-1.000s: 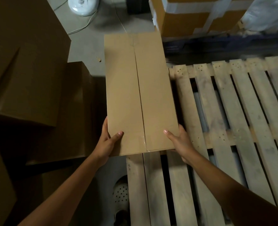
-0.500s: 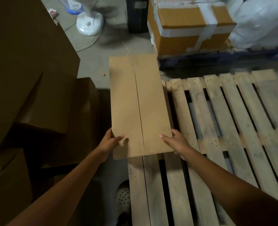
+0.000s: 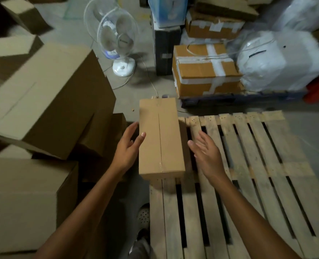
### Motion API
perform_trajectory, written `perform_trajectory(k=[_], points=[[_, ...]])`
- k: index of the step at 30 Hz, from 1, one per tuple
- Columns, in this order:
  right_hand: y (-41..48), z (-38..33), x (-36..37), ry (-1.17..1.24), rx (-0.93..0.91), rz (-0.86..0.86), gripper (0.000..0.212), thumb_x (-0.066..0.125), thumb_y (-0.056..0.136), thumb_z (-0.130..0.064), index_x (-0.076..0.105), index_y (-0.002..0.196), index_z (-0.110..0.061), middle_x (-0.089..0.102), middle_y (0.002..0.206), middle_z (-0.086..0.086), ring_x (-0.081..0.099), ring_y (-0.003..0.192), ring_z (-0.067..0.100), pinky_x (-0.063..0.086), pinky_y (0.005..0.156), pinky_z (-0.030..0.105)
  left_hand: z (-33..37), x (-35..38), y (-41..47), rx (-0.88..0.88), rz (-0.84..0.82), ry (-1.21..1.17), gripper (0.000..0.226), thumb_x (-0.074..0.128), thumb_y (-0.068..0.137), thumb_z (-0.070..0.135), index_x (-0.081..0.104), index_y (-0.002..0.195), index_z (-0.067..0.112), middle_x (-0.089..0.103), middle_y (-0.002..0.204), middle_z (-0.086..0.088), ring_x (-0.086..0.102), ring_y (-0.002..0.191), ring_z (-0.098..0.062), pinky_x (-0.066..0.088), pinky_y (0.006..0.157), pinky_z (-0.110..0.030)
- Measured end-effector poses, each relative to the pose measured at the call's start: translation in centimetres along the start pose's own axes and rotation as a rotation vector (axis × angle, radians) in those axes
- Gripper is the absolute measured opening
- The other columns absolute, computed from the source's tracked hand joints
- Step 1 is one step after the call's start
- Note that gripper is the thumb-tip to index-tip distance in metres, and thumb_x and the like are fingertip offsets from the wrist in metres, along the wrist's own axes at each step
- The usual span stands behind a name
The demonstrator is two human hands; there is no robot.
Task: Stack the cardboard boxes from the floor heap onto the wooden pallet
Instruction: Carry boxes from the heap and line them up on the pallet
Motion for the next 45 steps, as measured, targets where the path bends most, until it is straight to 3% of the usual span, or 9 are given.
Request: perform_trajectory(k=[3, 10, 16, 19, 24, 34, 39, 43, 45], points=[[-6.7, -4.4, -2.9, 0.05, -0.086, 0.006, 0.083, 0.066, 0.078, -0.068, 0.04, 0.149, -0.033, 0.048, 0.15, -0.007, 0.051, 0.129, 0.007, 0.047, 0.107, 0.047, 6.4, -0.8, -6.9, 0.07, 0.057, 0.002, 0.068, 0.053, 0.092, 0.053, 0.036, 0.153, 0.027, 0.039, 0.157, 0.006, 0.039, 0.142, -0.011, 0.037, 0.116, -0.045], [-23.3, -11.0, -7.2, 0.167, -0.23, -0.062, 0.053, 0.063, 0.08, -0.06, 0.047, 0.129, -0.05, 0.055, 0.138, -0.016, 0.055, 0.123, -0.002, 0.052, 0.102, 0.04, 15.0, -3.6, -26.4, 0.156, 0.249, -0.012, 0.06, 0.051, 0.094, 0.047, 0.041, 0.15, 0.027, 0.044, 0.153, 0.009, 0.043, 0.137, 0.001, 0.042, 0.103, -0.019], [-34.0, -13.5, -5.2, 0.176, -0.287, -0.202, 0.051, 0.062, 0.085, -0.045, 0.051, 0.135, -0.036, 0.058, 0.137, -0.01, 0.059, 0.12, 0.002, 0.052, 0.102, 0.044, 15.0, -8.0, -39.8, 0.141, 0.436, -0.142, 0.051, 0.05, 0.097, 0.044, 0.046, 0.146, 0.03, 0.05, 0.149, 0.009, 0.047, 0.136, -0.005, 0.042, 0.11, -0.036], [-38.2, -14.2, -2.3, 0.175, -0.316, -0.279, 0.051, 0.065, 0.084, -0.047, 0.053, 0.132, -0.035, 0.061, 0.13, -0.011, 0.061, 0.115, 0.001, 0.054, 0.098, 0.039, 14.5, -11.0, -45.1, 0.14, 0.508, -0.171, 0.048, 0.049, 0.096, 0.043, 0.047, 0.142, 0.031, 0.052, 0.147, 0.008, 0.049, 0.134, -0.004, 0.044, 0.109, -0.033], [-44.5, -14.2, 4.5, 0.168, -0.335, -0.382, 0.053, 0.065, 0.079, -0.056, 0.055, 0.129, -0.041, 0.064, 0.129, -0.012, 0.062, 0.115, 0.002, 0.055, 0.096, 0.038, 11.4, -18.1, -52.6, 0.151, 0.643, -0.11, 0.053, 0.049, 0.096, 0.046, 0.048, 0.143, 0.021, 0.055, 0.144, 0.002, 0.053, 0.13, -0.008, 0.048, 0.106, -0.04], [-54.4, -12.8, 19.3, 0.115, -0.292, -0.535, 0.057, 0.062, 0.084, -0.053, 0.056, 0.135, -0.029, 0.065, 0.124, -0.011, 0.063, 0.114, 0.007, 0.057, 0.092, 0.034, 1.0, -30.8, -66.4, 0.019, 0.911, -0.131, 0.053, 0.049, 0.091, 0.06, 0.05, 0.136, 0.031, 0.055, 0.14, 0.004, 0.053, 0.128, -0.011, 0.048, 0.105, -0.047], [-54.9, -12.3, 25.7, 0.082, -0.221, -0.603, 0.061, 0.058, 0.086, -0.059, 0.054, 0.138, -0.028, 0.063, 0.126, -0.01, 0.063, 0.113, 0.008, 0.056, 0.084, 0.028, -4.2, -35.2, -69.0, -0.094, 1.06, -0.245, 0.05, 0.049, 0.096, 0.049, 0.052, 0.136, 0.018, 0.058, 0.132, 0.003, 0.056, 0.122, -0.014, 0.049, 0.103, -0.05], [-52.2, -10.6, 31.4, 0.027, -0.144, -0.635, 0.037, 0.054, 0.097, -0.045, 0.055, 0.131, -0.03, 0.064, 0.122, -0.008, 0.063, 0.111, 0.011, 0.054, 0.082, 0.029, -8.9, -37.5, -68.1, -0.215, 1.133, -0.359, 0.033, 0.041, 0.106, 0.04, 0.051, 0.131, 0.022, 0.057, 0.128, -0.001, 0.054, 0.115, -0.014, 0.046, 0.103, -0.046], [-50.3, -9.5, 34.6, -0.028, -0.118, -0.652, 0.036, 0.052, 0.1, -0.043, 0.055, 0.132, -0.028, 0.062, 0.125, -0.005, 0.062, 0.11, 0.012, 0.054, 0.082, 0.029, -11.8, -38.5, -67.2, -0.285, 1.168, -0.461, 0.027, 0.037, 0.107, 0.038, 0.051, 0.124, 0.022, 0.057, 0.113, 0.006, 0.054, 0.108, -0.011, 0.045, 0.102, -0.045]])
Point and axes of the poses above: each hand's wrist, its own y-axis towards the middle knuckle, its own x-axis out of the palm, z = x × y, the point moved 10 cm from there along y, towards the middle knuckle
